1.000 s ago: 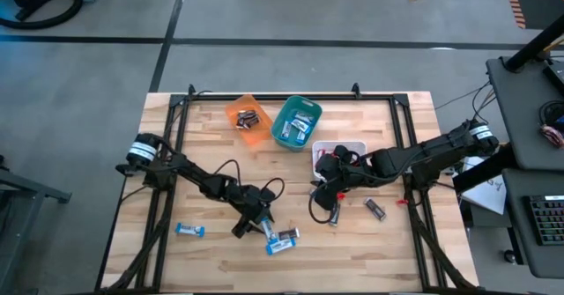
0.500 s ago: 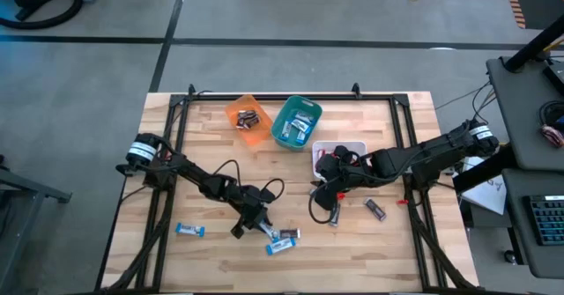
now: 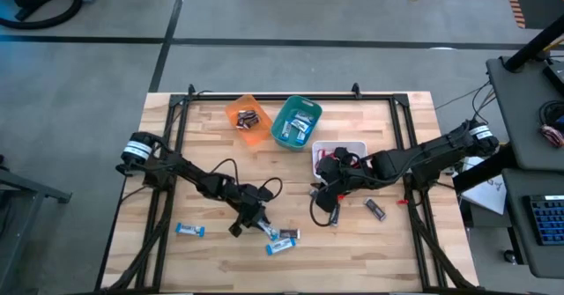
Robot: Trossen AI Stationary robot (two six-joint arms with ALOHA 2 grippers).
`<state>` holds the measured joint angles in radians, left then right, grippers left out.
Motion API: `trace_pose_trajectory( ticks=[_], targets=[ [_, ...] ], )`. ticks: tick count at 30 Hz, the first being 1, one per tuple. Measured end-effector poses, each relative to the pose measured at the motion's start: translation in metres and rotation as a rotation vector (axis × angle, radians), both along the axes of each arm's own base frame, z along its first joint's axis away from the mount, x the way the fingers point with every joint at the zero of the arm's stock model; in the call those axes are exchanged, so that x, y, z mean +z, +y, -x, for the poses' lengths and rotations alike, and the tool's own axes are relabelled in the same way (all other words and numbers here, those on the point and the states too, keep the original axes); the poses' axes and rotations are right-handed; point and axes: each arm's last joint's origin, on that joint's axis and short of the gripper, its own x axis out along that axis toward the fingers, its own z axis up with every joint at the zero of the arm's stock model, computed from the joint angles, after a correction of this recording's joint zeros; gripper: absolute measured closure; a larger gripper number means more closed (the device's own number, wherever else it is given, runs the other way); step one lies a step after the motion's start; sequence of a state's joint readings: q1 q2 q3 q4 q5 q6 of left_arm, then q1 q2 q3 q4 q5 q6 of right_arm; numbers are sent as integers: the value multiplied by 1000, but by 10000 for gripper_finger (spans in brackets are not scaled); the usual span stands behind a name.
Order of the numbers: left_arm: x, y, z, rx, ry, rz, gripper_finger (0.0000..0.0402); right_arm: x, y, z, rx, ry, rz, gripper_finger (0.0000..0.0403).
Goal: Sort candy
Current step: Put the top right white chocolate bar into the green bin
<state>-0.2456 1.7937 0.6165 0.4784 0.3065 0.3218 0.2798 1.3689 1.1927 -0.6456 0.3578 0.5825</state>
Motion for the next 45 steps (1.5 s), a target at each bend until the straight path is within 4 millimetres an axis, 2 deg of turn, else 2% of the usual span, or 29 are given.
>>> trace_pose_trajectory(
  ticks=[10,15,18,22,26,31,34,39,45],
  targets=[
    [17,4,5,-1,-47,17,317,-1,2,1,6,1,0,220],
    [31,15,11,25,-101,22,317,-1,2,1,6,2,1,220],
    [42,26,14,120,-150,-17,317,-1,2,1,6,2,1,220],
    [59,48,14,317,-232,-97,316,-1,2,1,6,3,1,220],
    [77,79,8,576,-287,-118,316,-1,2,1,5,2,1,220],
    [95,128,-2,1032,-335,-13,316,-1,2,0,1,-5,5,220],
    [102,154,-8,1207,-355,112,316,-1,2,-1,1,-18,2,220],
    [106,184,-26,1322,-376,193,316,-2,2,-1,0,-21,1,220],
    [100,198,-61,1328,-341,163,316,-4,2,0,0,-14,3,220]
  ],
)
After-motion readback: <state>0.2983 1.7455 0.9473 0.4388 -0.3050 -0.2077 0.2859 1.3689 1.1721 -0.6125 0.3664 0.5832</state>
